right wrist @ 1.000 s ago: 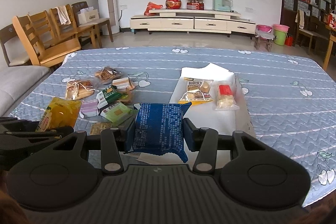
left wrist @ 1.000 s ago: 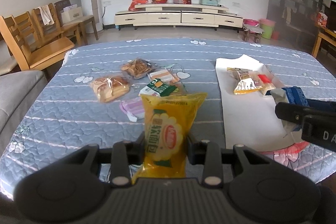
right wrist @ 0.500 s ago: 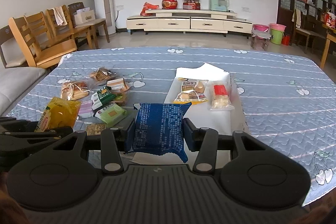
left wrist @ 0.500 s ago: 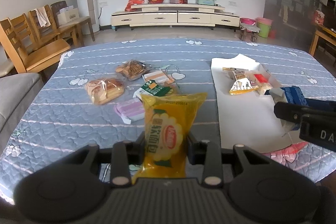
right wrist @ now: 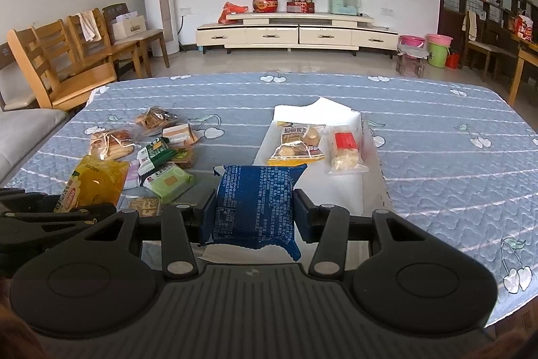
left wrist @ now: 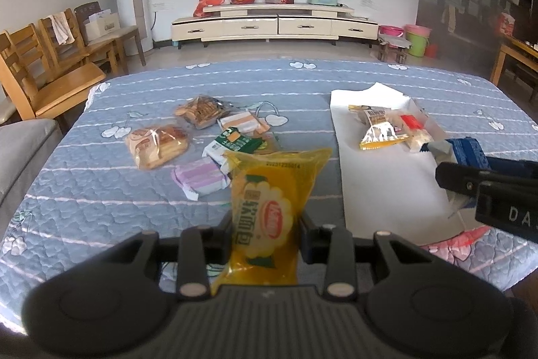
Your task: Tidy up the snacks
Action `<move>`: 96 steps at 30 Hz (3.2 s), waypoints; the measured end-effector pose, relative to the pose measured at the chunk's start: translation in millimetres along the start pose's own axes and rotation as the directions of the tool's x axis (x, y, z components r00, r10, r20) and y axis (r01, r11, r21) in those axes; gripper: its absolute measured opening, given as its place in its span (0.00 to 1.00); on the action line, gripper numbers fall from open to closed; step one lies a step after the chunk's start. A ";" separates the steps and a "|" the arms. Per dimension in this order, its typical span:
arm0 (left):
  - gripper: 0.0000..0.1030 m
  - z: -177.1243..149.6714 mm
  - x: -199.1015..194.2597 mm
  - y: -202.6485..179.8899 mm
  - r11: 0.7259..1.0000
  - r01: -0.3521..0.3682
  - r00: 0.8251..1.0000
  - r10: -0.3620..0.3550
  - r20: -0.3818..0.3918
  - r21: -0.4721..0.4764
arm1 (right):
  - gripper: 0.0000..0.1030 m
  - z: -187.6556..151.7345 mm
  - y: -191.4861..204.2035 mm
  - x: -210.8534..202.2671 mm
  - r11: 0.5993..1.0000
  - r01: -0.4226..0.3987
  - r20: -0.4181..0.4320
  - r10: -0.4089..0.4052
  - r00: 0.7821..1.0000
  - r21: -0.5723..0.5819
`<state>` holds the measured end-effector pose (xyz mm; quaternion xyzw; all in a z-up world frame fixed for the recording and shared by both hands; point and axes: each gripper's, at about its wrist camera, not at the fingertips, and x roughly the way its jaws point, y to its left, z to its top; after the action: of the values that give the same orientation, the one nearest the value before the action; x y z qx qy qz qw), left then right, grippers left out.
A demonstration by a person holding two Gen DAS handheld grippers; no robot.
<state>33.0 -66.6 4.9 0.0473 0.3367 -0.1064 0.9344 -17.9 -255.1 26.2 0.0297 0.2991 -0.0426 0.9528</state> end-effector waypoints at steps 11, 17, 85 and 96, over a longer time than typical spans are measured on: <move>0.34 0.0 5.7 -6.5 1.000 0.013 1.000 -0.013 -0.009 0.011 | 0.57 0.8 2.2 4.3 1.000 0.018 -0.007 -0.018 1.000 0.015; 0.34 1.1 8.2 -10.6 1.000 0.025 1.000 -0.024 -0.011 0.018 | 0.57 1.7 2.6 6.0 0.999 0.024 -0.011 -0.024 1.000 0.023; 0.34 38.8 80.6 -102.1 0.974 0.191 0.981 -0.185 -0.054 0.122 | 0.57 25.2 -46.4 67.5 0.986 0.137 -0.053 -0.132 0.990 0.091; 0.34 39.1 95.7 -108.8 0.972 0.199 0.979 -0.192 -0.073 0.121 | 0.58 29.5 -54.0 79.3 0.986 0.152 -0.046 -0.149 0.988 0.073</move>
<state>104.0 -194.6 -28.0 0.0770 0.3606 -0.2178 0.9037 58.3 -316.2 3.3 0.0440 0.3176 -0.1251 0.9389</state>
